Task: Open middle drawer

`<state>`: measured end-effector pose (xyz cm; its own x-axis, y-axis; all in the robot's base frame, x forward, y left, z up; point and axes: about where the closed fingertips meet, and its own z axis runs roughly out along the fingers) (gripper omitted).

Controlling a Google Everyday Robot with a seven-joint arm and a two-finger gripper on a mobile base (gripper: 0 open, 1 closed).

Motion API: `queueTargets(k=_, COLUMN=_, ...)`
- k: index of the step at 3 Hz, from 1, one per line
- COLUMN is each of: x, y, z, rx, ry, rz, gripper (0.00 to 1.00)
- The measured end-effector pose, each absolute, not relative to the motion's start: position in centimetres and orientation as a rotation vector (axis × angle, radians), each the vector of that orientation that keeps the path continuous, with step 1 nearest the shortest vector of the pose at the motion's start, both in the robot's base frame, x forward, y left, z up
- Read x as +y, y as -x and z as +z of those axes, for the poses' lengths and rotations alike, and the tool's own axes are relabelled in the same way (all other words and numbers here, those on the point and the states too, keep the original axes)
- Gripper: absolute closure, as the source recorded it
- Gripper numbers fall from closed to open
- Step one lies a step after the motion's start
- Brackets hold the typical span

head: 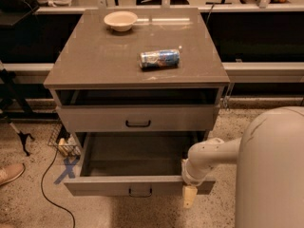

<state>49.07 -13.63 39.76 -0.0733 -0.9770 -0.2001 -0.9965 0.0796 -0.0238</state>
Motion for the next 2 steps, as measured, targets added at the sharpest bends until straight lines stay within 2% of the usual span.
queueTargets(k=1, x=-14.0, y=-47.6, z=39.7, rx=2.181, ry=2.018, rz=0.191, gripper=0.19)
queueTargets(k=2, x=-14.2, y=-46.5, z=39.7, rx=2.192, ry=2.016, rz=0.185, gripper=0.42)
